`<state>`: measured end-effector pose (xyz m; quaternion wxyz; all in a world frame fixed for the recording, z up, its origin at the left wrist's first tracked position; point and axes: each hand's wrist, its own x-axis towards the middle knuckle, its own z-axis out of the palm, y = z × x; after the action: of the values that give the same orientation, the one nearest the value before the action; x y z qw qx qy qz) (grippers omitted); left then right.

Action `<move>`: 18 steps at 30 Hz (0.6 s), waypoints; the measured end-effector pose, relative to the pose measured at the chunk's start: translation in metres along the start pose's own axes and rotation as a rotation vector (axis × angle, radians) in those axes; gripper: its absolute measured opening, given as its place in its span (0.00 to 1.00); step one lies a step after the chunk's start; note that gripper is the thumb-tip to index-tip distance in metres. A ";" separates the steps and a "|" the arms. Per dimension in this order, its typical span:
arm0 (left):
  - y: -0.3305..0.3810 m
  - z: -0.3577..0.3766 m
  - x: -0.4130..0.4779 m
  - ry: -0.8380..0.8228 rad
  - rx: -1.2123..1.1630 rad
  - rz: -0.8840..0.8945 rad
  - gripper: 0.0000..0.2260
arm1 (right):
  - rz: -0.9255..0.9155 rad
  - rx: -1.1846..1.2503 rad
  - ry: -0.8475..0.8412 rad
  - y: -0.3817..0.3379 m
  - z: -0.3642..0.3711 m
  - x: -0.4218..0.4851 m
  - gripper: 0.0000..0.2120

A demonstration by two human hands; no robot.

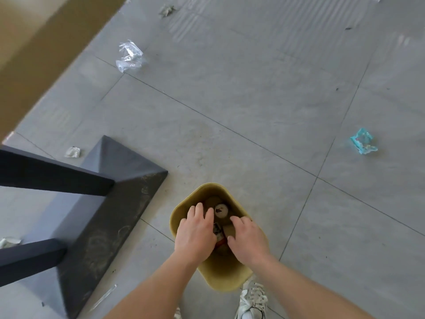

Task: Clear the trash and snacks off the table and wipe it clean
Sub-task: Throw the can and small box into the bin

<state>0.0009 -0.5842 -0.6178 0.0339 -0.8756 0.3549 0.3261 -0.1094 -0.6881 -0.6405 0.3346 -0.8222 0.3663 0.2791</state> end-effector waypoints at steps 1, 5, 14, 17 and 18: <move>0.001 -0.009 -0.006 -0.002 -0.001 -0.003 0.24 | -0.002 0.002 -0.002 -0.003 -0.008 -0.006 0.24; 0.007 -0.043 -0.038 -0.011 0.012 -0.012 0.25 | -0.025 -0.030 -0.006 -0.014 -0.040 -0.038 0.24; 0.026 -0.118 -0.109 0.025 0.050 -0.010 0.26 | -0.080 -0.081 0.026 -0.049 -0.115 -0.106 0.23; 0.039 -0.160 -0.126 0.065 0.044 0.010 0.24 | -0.108 -0.116 0.080 -0.064 -0.158 -0.127 0.23; 0.044 -0.176 -0.133 0.073 0.048 0.015 0.23 | -0.125 -0.138 0.090 -0.070 -0.173 -0.137 0.23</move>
<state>-0.0025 -0.5879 -0.3928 0.0396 -0.8832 0.3700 0.2853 -0.0959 -0.7265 -0.4129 0.2770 -0.8763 0.3088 0.2450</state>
